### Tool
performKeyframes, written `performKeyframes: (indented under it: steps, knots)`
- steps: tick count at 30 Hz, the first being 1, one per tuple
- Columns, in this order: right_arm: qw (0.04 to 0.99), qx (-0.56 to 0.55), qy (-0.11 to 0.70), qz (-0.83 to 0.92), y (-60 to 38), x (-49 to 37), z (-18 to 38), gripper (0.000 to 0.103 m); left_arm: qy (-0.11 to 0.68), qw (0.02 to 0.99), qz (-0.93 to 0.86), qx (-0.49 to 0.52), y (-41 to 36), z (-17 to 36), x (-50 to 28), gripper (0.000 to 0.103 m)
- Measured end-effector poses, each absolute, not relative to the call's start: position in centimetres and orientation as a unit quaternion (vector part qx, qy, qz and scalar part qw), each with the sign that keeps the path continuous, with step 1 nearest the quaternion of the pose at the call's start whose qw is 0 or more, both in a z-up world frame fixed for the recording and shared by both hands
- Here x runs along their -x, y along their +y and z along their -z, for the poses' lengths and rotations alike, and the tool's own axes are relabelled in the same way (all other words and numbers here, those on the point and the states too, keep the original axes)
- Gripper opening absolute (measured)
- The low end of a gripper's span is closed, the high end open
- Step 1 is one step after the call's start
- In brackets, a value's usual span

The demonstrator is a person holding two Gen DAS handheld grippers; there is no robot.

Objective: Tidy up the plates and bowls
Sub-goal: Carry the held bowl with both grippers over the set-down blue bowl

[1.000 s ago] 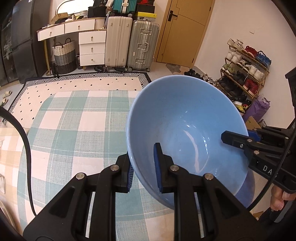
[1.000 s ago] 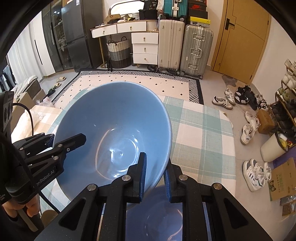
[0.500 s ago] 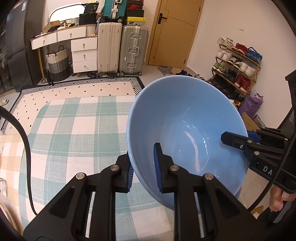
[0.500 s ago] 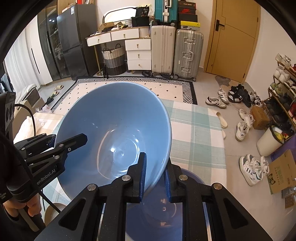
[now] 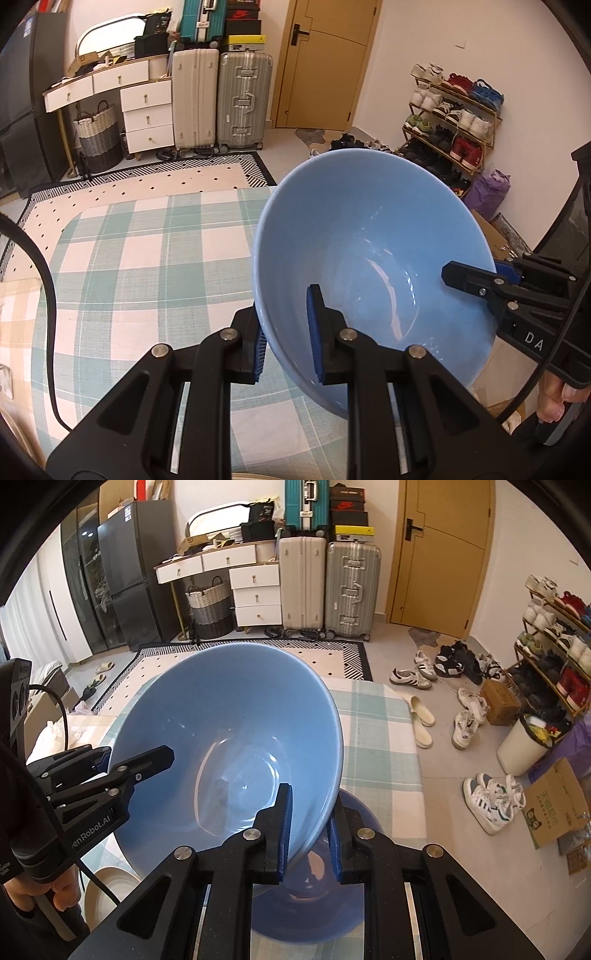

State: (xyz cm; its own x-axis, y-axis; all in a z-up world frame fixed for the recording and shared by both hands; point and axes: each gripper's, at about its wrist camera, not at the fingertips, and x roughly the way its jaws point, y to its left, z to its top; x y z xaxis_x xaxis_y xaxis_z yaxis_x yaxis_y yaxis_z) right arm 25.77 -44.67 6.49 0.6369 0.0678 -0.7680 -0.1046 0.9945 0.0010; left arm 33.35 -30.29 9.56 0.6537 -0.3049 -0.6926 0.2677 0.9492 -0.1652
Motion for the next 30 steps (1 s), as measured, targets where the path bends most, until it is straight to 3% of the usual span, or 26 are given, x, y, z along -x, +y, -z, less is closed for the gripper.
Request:
performKeyframes:
  steps: [30]
  knots:
    - [0.893, -0.003, 0.449, -0.007, -47.7, -23.6, -3.1, 0.017, 0.437, 0.879, 0.189, -0.018, -35.3, -4.5, -33.0, 0.016]
